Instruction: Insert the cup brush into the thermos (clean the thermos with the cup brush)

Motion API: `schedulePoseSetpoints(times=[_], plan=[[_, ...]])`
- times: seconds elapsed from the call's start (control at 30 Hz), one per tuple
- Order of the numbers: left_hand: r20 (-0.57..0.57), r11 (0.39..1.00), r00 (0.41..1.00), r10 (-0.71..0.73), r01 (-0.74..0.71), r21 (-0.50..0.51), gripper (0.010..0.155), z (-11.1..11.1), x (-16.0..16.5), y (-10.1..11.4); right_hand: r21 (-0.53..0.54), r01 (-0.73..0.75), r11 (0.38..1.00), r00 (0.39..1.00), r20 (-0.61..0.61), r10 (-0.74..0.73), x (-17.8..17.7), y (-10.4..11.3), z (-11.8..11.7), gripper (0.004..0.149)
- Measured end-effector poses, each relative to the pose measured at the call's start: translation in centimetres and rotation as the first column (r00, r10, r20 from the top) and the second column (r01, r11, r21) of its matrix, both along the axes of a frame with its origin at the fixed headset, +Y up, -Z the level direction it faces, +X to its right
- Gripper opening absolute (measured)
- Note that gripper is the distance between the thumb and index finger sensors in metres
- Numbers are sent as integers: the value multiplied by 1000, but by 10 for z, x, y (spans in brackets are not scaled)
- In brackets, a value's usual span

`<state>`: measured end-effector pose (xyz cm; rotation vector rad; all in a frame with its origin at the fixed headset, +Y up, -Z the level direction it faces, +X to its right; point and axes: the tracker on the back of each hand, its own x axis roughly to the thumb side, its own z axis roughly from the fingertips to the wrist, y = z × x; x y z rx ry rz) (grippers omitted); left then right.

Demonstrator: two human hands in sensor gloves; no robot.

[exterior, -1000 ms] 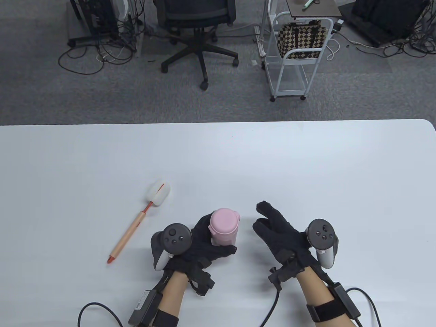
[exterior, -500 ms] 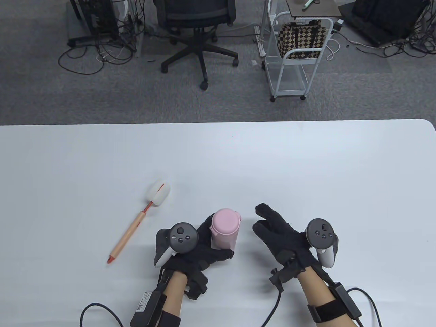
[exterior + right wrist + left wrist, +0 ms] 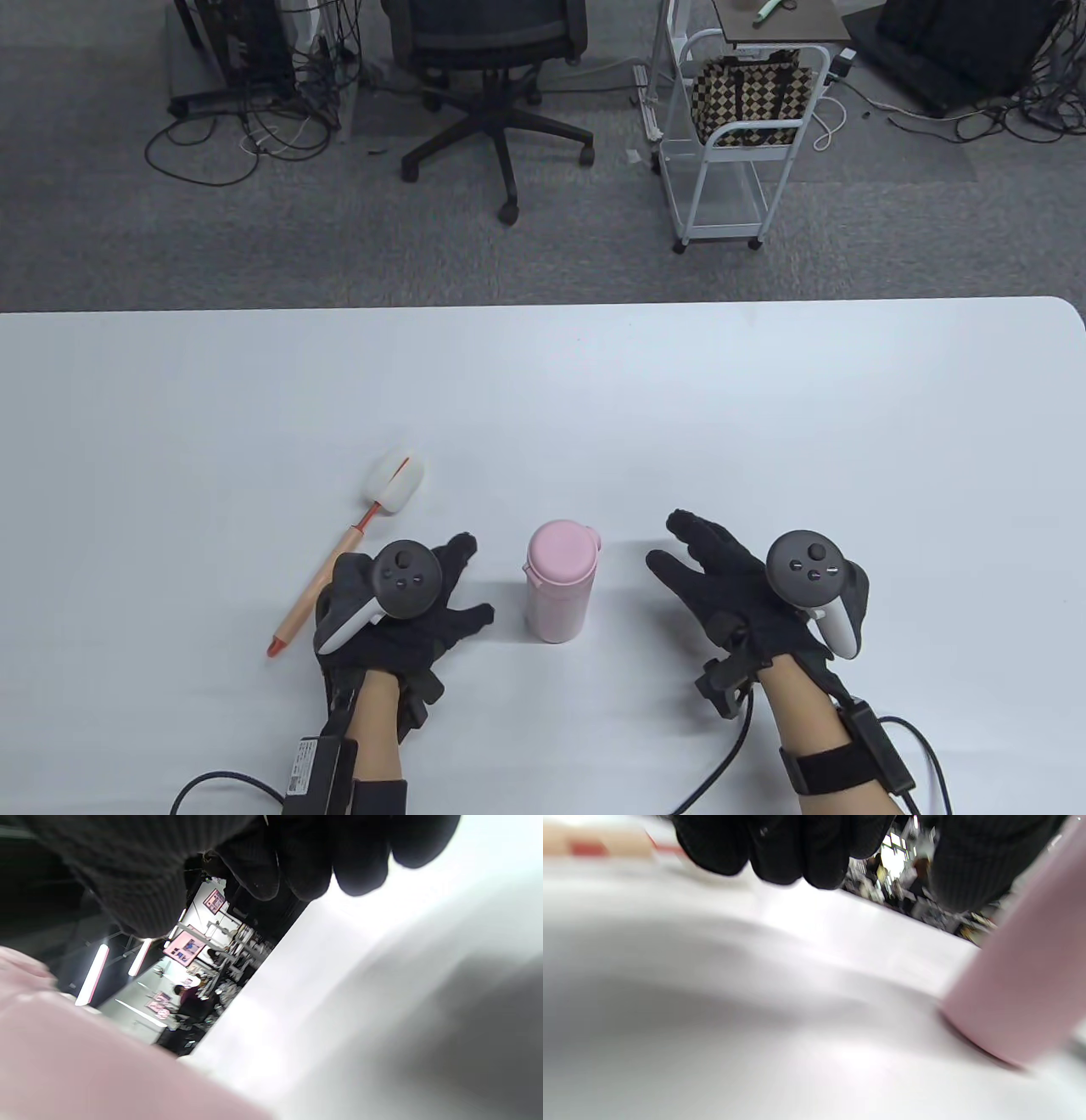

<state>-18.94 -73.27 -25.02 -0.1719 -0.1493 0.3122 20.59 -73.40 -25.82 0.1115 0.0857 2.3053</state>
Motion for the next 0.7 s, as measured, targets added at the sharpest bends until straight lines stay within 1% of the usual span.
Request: schedulePoseSetpoints(times=[0.03, 0.07, 0.1, 0.13, 0.17, 0.23, 0.3, 0.37, 0.43, 0.57, 0.7], plan=[[-66, 992, 997, -33, 41, 117, 80, 3, -3, 2, 23, -59, 998, 998, 12, 59, 1, 1, 0, 78], [-119, 969, 990, -69, 95, 226, 81, 5, -6, 5, 53, -125, 991, 992, 30, 123, 1, 1, 0, 78], [-147, 951, 985, -89, 128, 282, 81, 7, -7, 6, 75, -169, 983, 985, 42, 166, 2, 2, 0, 79], [-165, 935, 980, -111, 159, 318, 82, 9, -7, 7, 103, -231, 967, 972, 58, 226, 1, 3, 0, 80], [-170, 929, 978, -123, 173, 328, 82, 10, -7, 8, 122, -274, 954, 961, 71, 267, 1, 3, 0, 80], [-178, 919, 972, -154, 207, 335, 84, 9, -5, 6, 175, -395, 902, 918, 100, 383, 0, 5, 0, 81], [-186, 917, 962, -201, 251, 310, 85, 8, -3, 3, 206, -471, 858, 882, 122, 454, -1, 5, -1, 80], [-187, 917, 951, -248, 292, 271, 86, 7, -2, -3, 206, -521, 828, 853, 131, 505, -3, 4, -3, 79], [-183, 924, 949, -255, 295, 242, 87, 6, -2, -6, 195, -536, 822, 845, 125, 521, -4, 1, -5, 79], [-187, 927, 952, -241, 283, 246, 87, 5, -2, -7, 141, -552, 822, 834, 83, 546, -4, -9, -8, 80], [-189, 928, 955, -228, 271, 254, 87, 5, -2, -6, 107, -533, 839, 846, 73, 528, -1, -13, -10, 80]])
